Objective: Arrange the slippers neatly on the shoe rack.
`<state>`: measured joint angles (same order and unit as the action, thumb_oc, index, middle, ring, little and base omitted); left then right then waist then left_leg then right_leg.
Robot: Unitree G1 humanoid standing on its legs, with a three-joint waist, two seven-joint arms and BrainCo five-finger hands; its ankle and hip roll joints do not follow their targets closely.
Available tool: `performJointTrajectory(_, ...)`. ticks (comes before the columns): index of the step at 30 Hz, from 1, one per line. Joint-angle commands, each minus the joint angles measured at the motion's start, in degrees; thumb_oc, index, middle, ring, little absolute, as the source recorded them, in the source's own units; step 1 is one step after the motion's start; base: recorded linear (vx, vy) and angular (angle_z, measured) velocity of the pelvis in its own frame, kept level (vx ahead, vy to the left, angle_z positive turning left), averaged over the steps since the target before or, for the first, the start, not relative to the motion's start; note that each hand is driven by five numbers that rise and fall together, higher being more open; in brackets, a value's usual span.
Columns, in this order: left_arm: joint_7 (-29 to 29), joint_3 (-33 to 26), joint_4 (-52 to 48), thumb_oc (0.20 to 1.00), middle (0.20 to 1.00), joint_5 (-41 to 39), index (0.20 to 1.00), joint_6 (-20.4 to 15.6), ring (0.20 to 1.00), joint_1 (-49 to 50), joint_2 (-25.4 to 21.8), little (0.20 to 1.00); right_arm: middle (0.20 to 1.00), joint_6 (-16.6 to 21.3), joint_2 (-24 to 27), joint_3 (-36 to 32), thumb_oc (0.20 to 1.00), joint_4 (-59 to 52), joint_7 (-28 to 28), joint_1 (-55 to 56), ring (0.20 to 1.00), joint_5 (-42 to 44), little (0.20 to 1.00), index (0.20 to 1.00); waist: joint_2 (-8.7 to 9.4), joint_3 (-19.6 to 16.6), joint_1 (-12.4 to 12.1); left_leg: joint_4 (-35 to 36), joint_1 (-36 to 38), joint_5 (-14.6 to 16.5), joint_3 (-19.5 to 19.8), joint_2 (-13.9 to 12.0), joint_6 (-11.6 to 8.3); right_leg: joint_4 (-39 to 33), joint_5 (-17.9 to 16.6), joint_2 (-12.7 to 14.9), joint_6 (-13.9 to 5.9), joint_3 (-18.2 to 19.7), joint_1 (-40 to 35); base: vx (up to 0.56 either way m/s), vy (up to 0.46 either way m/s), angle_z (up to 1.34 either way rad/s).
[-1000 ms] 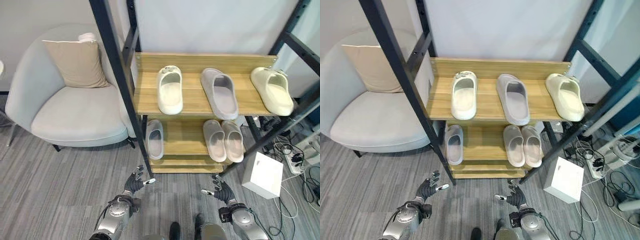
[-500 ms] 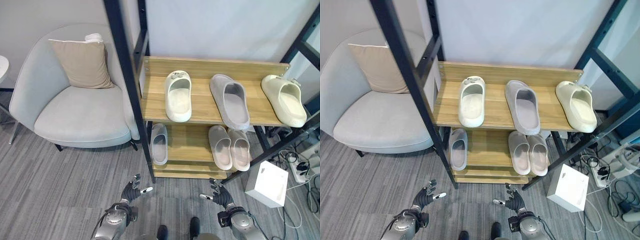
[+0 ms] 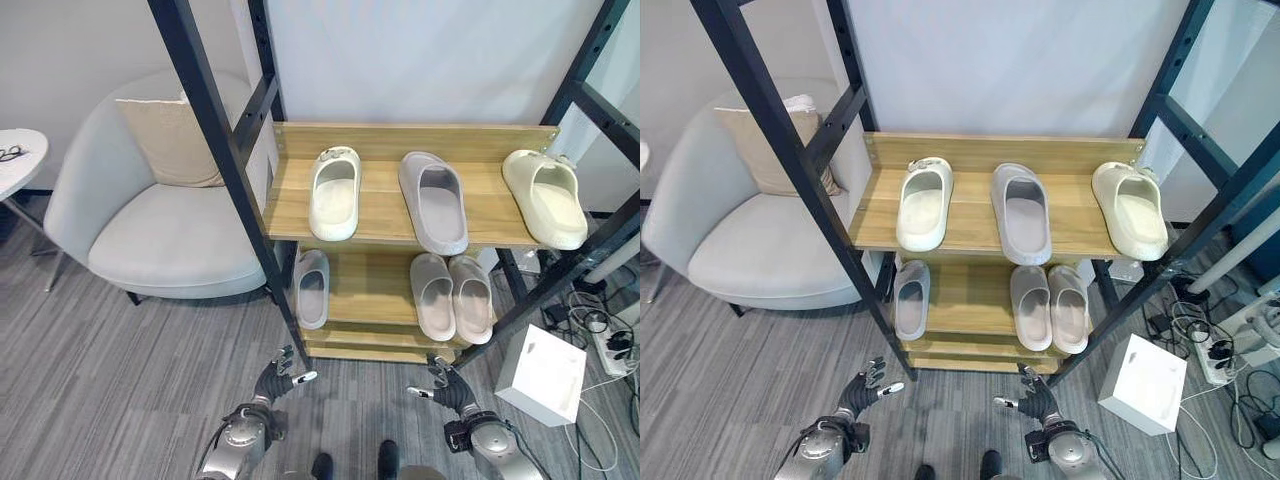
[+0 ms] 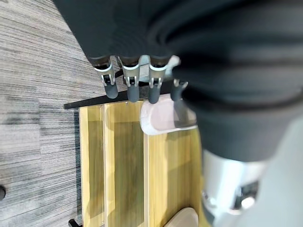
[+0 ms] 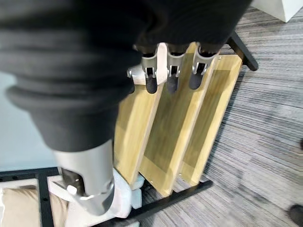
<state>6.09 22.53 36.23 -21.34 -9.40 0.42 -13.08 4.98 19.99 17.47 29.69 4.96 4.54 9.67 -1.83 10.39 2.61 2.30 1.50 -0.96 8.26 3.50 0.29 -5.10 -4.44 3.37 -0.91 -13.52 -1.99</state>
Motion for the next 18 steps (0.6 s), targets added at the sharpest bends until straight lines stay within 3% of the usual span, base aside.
performJointTrajectory(1, -0.4, -0.2, 0.1, 1.0, 1.0, 0.5, 1.0, -2.2, 1.0, -2.3, -0.4, 1.0, 1.0, 2.3, -0.2, 1.0, 1.0, -3.1, 0.7, -2.5, 1.0, -0.5, 1.0, 1.0, 2.19, 0.8, 0.2, -0.2, -0.3, 7.3, -1.3, 0.6, 1.24, 1.0, 13.4, -0.7, -1.38, 3.4, -5.4, 0.05, 0.152, 0.1)
performJointTrajectory(4, -0.9, 0.5, 1.1, 1.0, 1.0, 0.8, 1.0, -1.9, 1.0, -1.8, -0.6, 1.0, 1.0, 2.0, -0.8, 1.3, 1.0, -2.3, 0.9, -2.9, 1.0, -0.7, 1.0, 1.0, 2.11, 0.1, 0.1, 0.3, 0.3, 7.7, -2.3, 0.8, 2.2, 2.8, 13.3, -0.4, -2.24, 4.3, -4.3, 0.06, 0.147, -0.3)
performJointTrajectory(8, -1.4, 0.8, 1.7, 1.0, 1.0, 1.2, 1.0, -1.8, 1.0, -1.8, -1.5, 1.0, 1.0, 1.4, -2.0, 2.1, 1.0, -1.3, 0.8, -3.9, 1.0, -0.8, 1.0, 1.0, 1.39, 0.6, -0.3, 0.4, 0.8, 8.0, -3.8, 0.4, 3.43, 12.8, 14.6, 0.5, -4.48, 6.1, 0.5, 0.01, 0.099, -0.47)
performJointTrajectory(11, -1.1, 0.5, 2.9, 1.0, 1.0, 1.8, 1.0, -2.0, 1.0, -2.5, -1.9, 1.0, 1.0, 1.3, -2.7, 2.3, 1.0, -1.8, 0.4, -3.9, 1.0, -0.8, 1.0, 1.0, 0.49, 0.7, -0.3, 0.9, 1.5, 8.1, -3.5, -0.2, 4.04, 11.2, 12.5, 2.6, -4.44, 7.7, 0.8, 0.01, -0.012, -0.15)
performJointTrajectory(13, -0.8, 0.3, 3.1, 1.0, 1.0, 1.5, 1.0, -2.1, 1.0, -2.8, -2.0, 1.0, 1.0, 1.2, -2.9, 2.5, 1.0, -1.7, 0.3, -4.2, 1.0, -0.9, 1.0, 1.0, 0.07, 0.6, -0.8, 1.0, 1.7, 8.2, -4.1, -0.8, 4.13, 9.0, 10.5, 3.9, -4.25, 6.5, 0.8, 0.03, -0.13, -0.08)
performJointTrajectory(14, -1.0, 0.2, 3.0, 1.0, 1.0, 1.3, 1.0, -2.2, 1.0, -2.9, -2.2, 1.0, 1.0, 1.1, -2.9, 2.7, 1.0, -1.9, 0.1, -4.0, 1.0, -1.1, 1.0, 1.0, 0.73, 0.4, -1.2, 0.6, 2.1, 8.6, -4.5, -0.7, 3.91, 5.7, 10.3, 4.5, -4.42, 4.7, -1.2, 0.08, -0.226, -0.04)
performJointTrajectory(18, -0.9, -0.1, 3.9, 1.0, 1.0, 1.2, 1.0, -2.1, 1.0, -2.7, -1.4, 1.0, 1.0, 1.2, -2.5, 3.2, 1.0, -3.0, -0.4, -2.9, 1.0, -2.1, 1.0, 1.0, 1.48, -1.0, -1.3, 1.7, 3.8, 8.6, -4.9, -1.8, 3.11, 3.8, 10.0, 3.8, -4.75, 3.8, -2.9, 0.1, -0.216, -0.01)
